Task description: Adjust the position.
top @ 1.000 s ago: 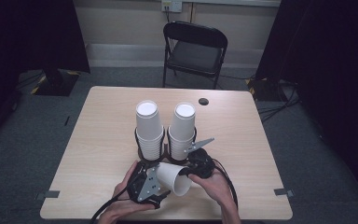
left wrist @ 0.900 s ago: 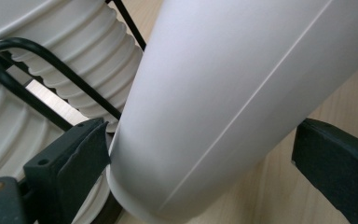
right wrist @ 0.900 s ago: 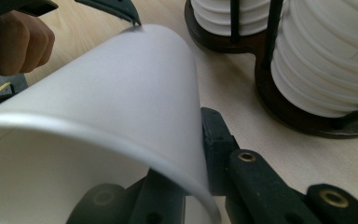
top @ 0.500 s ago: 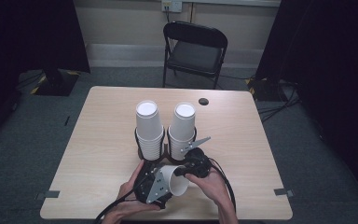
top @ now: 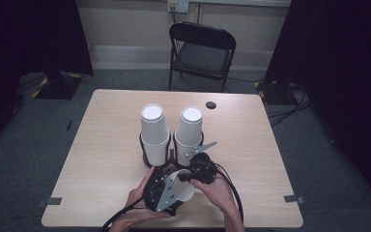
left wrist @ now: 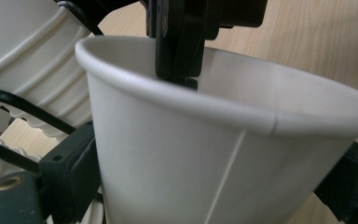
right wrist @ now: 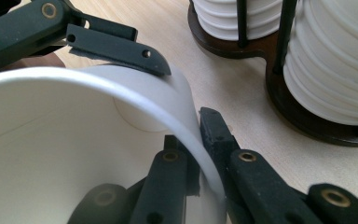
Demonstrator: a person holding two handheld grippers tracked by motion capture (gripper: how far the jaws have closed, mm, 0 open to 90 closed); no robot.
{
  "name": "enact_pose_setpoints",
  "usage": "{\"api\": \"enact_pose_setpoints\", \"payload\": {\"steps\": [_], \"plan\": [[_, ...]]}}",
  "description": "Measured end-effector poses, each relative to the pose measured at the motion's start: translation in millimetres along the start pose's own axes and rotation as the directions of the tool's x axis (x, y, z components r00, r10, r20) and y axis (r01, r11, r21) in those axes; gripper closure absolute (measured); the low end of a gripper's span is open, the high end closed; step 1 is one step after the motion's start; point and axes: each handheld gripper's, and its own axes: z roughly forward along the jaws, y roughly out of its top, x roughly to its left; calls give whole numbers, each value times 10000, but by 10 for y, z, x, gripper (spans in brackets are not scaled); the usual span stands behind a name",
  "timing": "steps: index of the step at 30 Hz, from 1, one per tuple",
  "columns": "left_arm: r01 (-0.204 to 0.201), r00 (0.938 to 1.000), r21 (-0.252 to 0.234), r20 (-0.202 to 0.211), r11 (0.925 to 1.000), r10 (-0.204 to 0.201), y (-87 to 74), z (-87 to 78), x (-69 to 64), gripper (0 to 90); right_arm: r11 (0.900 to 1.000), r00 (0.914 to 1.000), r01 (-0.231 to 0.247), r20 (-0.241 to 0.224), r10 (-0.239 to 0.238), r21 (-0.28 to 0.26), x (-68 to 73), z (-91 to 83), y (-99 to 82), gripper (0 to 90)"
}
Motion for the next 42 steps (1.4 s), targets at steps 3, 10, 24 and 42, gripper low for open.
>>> {"api": "enact_pose_setpoints", "payload": {"steps": [3, 10, 24, 42], "plan": [[-40, 9999, 7, -110, 10000, 41, 17, 1, 9, 84, 9999, 9999, -112, -13, 112, -58, -2, -10, 6, 870], [318, 9995, -334, -75, 9989, -320, 21, 60, -22, 65, 9999, 10000, -19, 15, 19, 112, 59, 29, 37, 868], [562, 9984, -379, -46, 9977, -565, 7, 35, 13, 105, 9999, 9998, -128, -173, 127, -51, 54, 25, 37, 856], [2207, 9748, -1052, -86, 9697, -2228, -135, -34, 140, 104, 9897, 9984, -384, -456, 324, -1380, 12, -100, 2, 738]]}}
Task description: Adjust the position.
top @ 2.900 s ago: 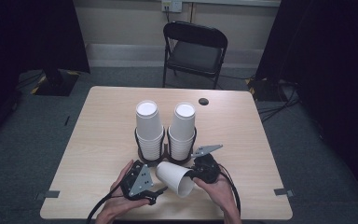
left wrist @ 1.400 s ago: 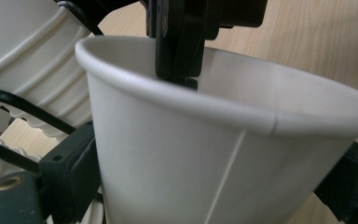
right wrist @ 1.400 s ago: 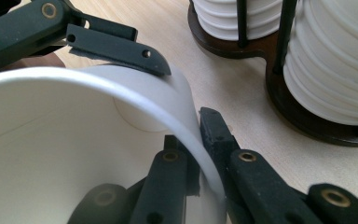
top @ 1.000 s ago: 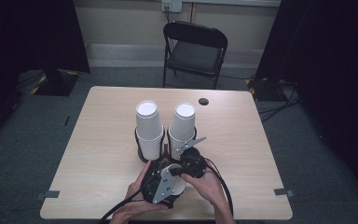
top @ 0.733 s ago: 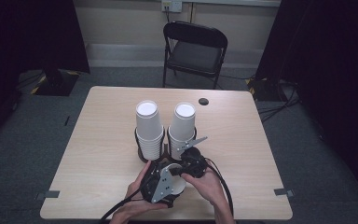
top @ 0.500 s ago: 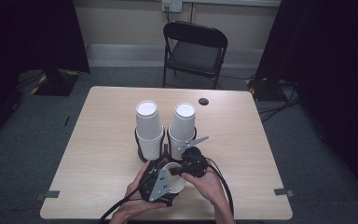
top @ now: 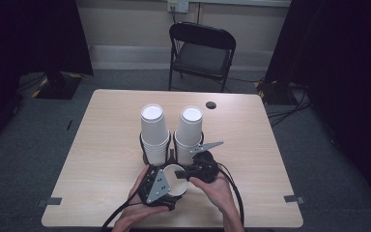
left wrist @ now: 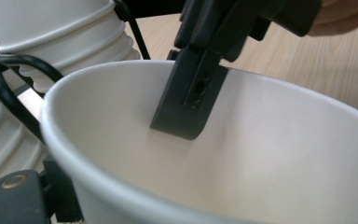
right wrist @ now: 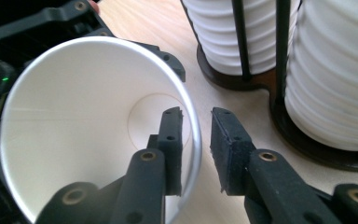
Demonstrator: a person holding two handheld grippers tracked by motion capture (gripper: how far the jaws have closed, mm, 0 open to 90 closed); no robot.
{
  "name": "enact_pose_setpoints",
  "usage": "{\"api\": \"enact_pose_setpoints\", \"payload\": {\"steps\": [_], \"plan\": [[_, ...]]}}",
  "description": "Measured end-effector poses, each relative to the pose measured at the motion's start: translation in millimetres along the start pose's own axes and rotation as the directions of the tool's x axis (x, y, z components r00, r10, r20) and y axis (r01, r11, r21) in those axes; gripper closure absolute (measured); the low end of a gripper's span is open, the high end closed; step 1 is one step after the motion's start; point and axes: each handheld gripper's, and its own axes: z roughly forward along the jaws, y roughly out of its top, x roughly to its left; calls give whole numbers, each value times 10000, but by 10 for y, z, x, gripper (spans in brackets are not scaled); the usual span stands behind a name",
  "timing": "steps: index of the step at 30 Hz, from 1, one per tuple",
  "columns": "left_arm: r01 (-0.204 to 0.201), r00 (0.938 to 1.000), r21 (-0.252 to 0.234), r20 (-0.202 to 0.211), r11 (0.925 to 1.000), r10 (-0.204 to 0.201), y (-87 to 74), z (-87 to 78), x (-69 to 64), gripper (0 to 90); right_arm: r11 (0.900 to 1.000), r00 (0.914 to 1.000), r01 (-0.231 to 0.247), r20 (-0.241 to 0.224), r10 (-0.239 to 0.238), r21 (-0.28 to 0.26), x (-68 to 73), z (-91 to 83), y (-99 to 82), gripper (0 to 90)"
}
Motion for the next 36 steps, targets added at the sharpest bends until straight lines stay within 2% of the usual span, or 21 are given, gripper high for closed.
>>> {"api": "enact_pose_setpoints", "payload": {"steps": [1, 2, 5, 6, 8, 11, 14, 17, 21, 23, 24, 28, 29, 32, 33, 36], "plan": [[70, 10000, 6, -32, 10000, -70, -5, -4, 18, 104, 10000, 10000, 15, -24, -16, -76, -1, -8, -3, 734], [345, 9994, -137, 6, 9993, -345, -11, -2, 26, 104, 9998, 10000, 38, -49, -39, -175, -3, -18, -8, 727], [762, 9971, -312, 45, 9966, -761, -27, -3, 63, 104, 9985, 9999, 0, -151, -8, -547, -24, -55, -25, 698], [747, 9972, -263, 23, 9969, -747, -33, -4, 79, 104, 9980, 9998, 8, -177, -19, -638, -31, -64, -28, 689], [1115, 9938, -414, 43, 9929, -1114, -47, -3, 84, 104, 9961, 9999, 15, -151, -28, -888, -41, -85, -35, 672], [1242, 9922, -473, 152, 9911, -1237, -63, -42, 112, 104, 9920, 9998, 55, -184, -79, -1258, -42, -112, -46, 652], [1586, 9872, -594, 281, 9855, -1572, -90, -63, 133, 104, 9858, 9998, 133, -126, -157, -1674, -29, -130, -61, 616], [1949, 9806, -685, 355, 9784, -1928, -114, -84, 159, 104, 9811, 9998, -49, -175, 16, -1934, -33, -145, -83, 576], [2362, 9713, -766, 457, 9687, -2333, -134, -112, 198, 104, 9678, 9998, -133, -176, 91, -2514, -50, -185, -132, 535], [2411, 9702, -725, 445, 9678, -2384, -136, -125, 209, 104, 9604, 10000, -68, -32, 62, -2784, -51, -207, -155, 498], [2403, 9704, -755, 426, 9677, -2377, -137, -132, 215, 104, 9539, 9998, -7, 186, 66, -3001, -47, -223, -169, 495], [2511, 9678, -947, 54, 9633, -2518, -153, -178, 251, 104, 9378, 9972, 202, 749, 62, -3466, -61, -264, -216, 435], [2614, 9650, -999, 67, 9601, -2620, -162, -192, 264, 104, 9342, 9951, 229, 982, 131, -3560, -68, -278, -237, 426], [2801, 9591, -1042, -110, 9543, -2828, -182, -236, 302, 104, 9259, 9912, 241, 1294, 269, -3771, -94, -305, -295, 414], [3022, 9520, -1035, -167, 9476, -3055, -189, -252, 319, 104, 9222, 9891, 298, 1446, 285, -3855, -104, -315, -318, 412], [3275, 9423, -1075, -362, 9387, -3329, -210, -308, 367, 105, 9115, 9823, 519, 1855, 271, -4081, -122, -349, -390, 389]]}}
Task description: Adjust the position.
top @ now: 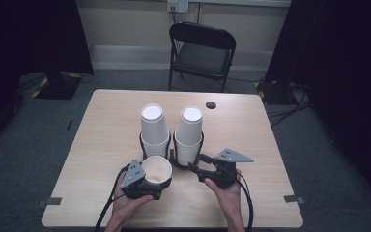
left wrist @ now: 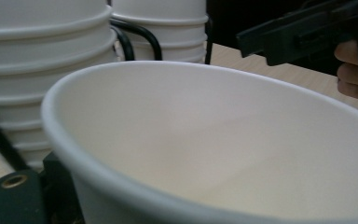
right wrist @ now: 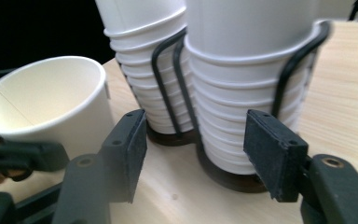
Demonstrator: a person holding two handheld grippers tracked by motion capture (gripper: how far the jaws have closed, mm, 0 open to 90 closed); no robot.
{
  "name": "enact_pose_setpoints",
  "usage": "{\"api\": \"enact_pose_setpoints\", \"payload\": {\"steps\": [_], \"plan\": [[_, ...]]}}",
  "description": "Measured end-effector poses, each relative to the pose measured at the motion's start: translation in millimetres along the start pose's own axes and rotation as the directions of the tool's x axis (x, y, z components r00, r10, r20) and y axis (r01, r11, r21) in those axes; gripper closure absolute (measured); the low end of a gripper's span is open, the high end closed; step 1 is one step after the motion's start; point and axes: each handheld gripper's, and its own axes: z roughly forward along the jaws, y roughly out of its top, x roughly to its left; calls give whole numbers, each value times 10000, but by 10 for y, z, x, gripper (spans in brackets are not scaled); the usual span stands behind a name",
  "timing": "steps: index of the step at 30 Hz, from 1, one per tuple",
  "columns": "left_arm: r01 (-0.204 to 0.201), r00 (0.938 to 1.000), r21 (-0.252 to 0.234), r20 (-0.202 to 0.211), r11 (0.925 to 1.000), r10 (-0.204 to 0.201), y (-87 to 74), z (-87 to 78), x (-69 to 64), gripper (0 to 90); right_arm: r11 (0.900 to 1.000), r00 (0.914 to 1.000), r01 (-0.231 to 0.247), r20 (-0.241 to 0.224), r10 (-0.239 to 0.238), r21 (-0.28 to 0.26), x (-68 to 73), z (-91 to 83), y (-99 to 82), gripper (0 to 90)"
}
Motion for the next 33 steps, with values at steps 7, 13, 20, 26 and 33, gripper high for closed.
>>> {"api": "enact_pose_setpoints", "payload": {"steps": [7, 13, 20, 26, 33], "plan": [[101, 9991, -71, -413, 9999, -104, 13, -115, 102, 105, 9936, 9977, -206, 616, 276, -1114, -90, -153, -98, 336], [435, 9959, -144, -782, 9989, -445, -21, -213, 233, 105, 9845, 9923, -309, 1127, 509, -1727, -161, -233, -194, 305], [732, 9909, -344, -1103, 9967, -766, -34, -326, 355, 105, 9916, 9911, -233, 1273, 397, -1272, -187, -259, -301, 194], [914, 9838, -424, -1509, 9949, -968, -42, -390, 473, 105, 9924, 9848, -254, 1676, 455, -1205, -217, -279, -396, 166], [1320, 9678, -582, -2084, 9895, -1414, -28, -443, 645, 104, 9911, 9692, 41, 2446, 289, -1333, -249, -316, -500, 140]]}}
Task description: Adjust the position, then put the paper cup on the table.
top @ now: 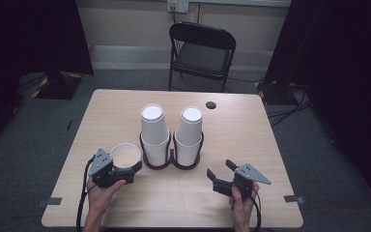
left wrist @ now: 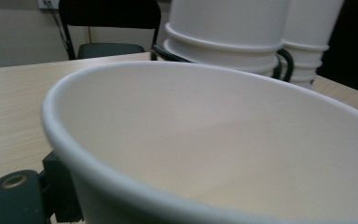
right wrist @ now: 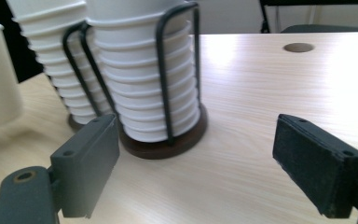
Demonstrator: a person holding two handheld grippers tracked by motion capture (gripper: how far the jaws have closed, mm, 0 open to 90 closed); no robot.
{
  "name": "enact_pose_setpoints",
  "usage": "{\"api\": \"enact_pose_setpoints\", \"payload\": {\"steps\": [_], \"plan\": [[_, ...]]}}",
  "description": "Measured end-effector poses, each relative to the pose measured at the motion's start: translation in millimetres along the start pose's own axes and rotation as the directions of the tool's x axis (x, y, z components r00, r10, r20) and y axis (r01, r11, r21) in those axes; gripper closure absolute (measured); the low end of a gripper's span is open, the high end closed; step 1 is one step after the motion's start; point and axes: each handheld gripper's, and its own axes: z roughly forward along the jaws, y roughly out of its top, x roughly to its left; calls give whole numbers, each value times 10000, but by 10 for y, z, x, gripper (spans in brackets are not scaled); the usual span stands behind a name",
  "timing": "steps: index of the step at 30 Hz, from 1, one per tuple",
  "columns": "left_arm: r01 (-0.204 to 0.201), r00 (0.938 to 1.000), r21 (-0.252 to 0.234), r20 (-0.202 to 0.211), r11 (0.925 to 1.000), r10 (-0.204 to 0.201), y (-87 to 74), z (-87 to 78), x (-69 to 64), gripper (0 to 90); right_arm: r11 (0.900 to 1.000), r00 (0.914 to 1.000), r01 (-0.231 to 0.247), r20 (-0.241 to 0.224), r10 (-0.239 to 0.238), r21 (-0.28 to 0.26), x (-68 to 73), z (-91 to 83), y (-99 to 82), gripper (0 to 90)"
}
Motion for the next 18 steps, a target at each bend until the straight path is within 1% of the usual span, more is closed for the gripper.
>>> {"api": "enact_pose_setpoints", "payload": {"steps": [3, 5, 6, 7, 8, 10, 12, 13, 15, 16, 17, 18], "plan": [[16, 9998, -53, -208, 10000, -17, 23, -17, 70, 104, 9998, 9988, 187, 464, -184, -55, -30, -4, -46, 139], [62, 9994, -151, -329, 9999, -67, 41, -36, 106, 104, 9998, 9987, 161, 492, -156, -97, -47, -1, -76, 139], [-12, 9993, -170, -377, 9999, 6, 50, -43, 127, 104, 9999, 9988, 140, 472, -137, -58, -53, 3, -94, 139], [-15, 9985, -139, -551, 9999, 8, 62, -41, 147, 104, 9999, 9989, 127, 461, -126, -30, -61, 11, -111, 139], [79, 9975, -175, -705, 9998, -92, 71, -31, 173, 104, 9999, 9989, 113, 466, -112, -15, -67, 22, -128, 138], [264, 9975, -333, -653, 9991, -285, 76, -18, 238, 104, 10000, 9987, 46, 514, -49, 64, -74, 45, -158, 139], [402, 9961, -454, -761, 9982, -436, 78, 16, 301, 104, 9999, 9985, 76, 546, -80, 74, -71, 49, -183, 139], [431, 9957, -496, -793, 9978, -469, 79, 30, 321, 103, 9999, 9982, 137, 592, -139, 35, -70, 45, -199, 138], [455, 9947, -579, -891, 9973, -506, 74, 77, 379, 103, 10000, 9981, 56, 610, -53, -56, -74, 40, -226, 139], [569, 9948, -648, -809, 9963, -621, 68, 114, 423, 102, 9999, 9981, 71, 606, -66, -89, -78, 37, -230, 138], [538, 9950, -606, -808, 9967, -586, 64, 136, 450, 102, 9996, 9980, 112, 624, -97, -240, -76, 29, -234, 138], [489, 9946, -563, -886, 9972, -537, 61, 169, 474, 101, 9996, 9982, 110, 595, -94, -257, -74, 28, -234, 138]]}}
